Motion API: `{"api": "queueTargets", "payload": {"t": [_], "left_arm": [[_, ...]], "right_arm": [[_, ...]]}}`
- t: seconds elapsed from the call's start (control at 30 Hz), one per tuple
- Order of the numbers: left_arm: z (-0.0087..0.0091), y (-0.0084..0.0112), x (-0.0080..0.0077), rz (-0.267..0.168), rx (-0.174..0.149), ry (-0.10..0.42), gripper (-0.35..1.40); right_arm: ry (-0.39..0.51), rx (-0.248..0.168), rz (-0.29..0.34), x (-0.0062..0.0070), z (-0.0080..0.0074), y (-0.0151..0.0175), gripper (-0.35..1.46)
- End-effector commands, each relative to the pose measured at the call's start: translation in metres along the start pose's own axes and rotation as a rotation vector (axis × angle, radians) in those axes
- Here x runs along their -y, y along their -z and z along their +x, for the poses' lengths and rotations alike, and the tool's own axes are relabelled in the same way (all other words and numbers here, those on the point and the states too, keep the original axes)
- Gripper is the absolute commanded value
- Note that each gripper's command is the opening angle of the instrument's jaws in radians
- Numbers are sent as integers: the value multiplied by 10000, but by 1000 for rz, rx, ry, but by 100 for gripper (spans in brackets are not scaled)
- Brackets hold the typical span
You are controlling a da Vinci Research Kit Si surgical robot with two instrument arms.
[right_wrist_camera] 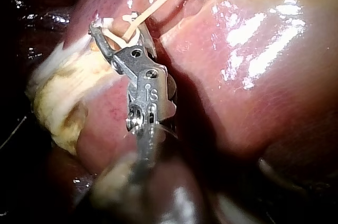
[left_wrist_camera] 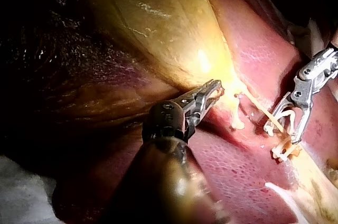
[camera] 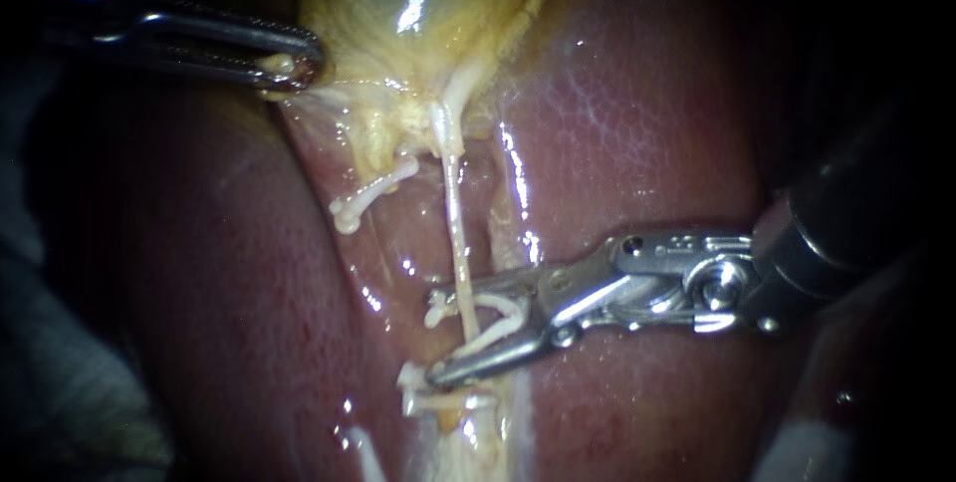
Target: Clipping first clip right tube
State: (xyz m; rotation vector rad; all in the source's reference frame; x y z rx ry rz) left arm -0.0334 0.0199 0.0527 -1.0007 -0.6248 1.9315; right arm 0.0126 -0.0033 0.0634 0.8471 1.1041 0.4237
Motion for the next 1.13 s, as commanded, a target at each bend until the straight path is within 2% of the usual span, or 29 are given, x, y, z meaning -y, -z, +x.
{"api": "queueTargets", "payload": {"t": [0.03, 0.23, 0.37, 0.53, 0.67, 0.77, 0.87, 1.13], "left_arm": [[0, 0, 0, 0, 0, 0, -35], [0, -1, 0, 0, 0, 0, -35], [0, -1, 0, 0, 0, 0, -35], [1, -1, 0, 0, 0, 0, -35], [1, -1, 0, 0, 0, 0, -35], [1, -1, 0, 1, 0, 0, -35], [1, -2, 0, 1, 0, 0, -35], [2, -3, -1, 2, -1, 1, -35]], "right_arm": [[-3, -5, 10, 1, 1, 1, 45], [-37, -2, 30, 4, 1, 2, 31], [-56, -1, 31, 5, 2, 6, 6], [-57, -1, 33, 6, 4, 10, -12], [-68, 0, 35, 7, 2, 12, -35], [-103, -8, 21, 7, 1, 15, -35], [-102, 6, 15, 8, -1, 16, -35], [-107, 6, 15, 8, -2, 15, -35]]}}
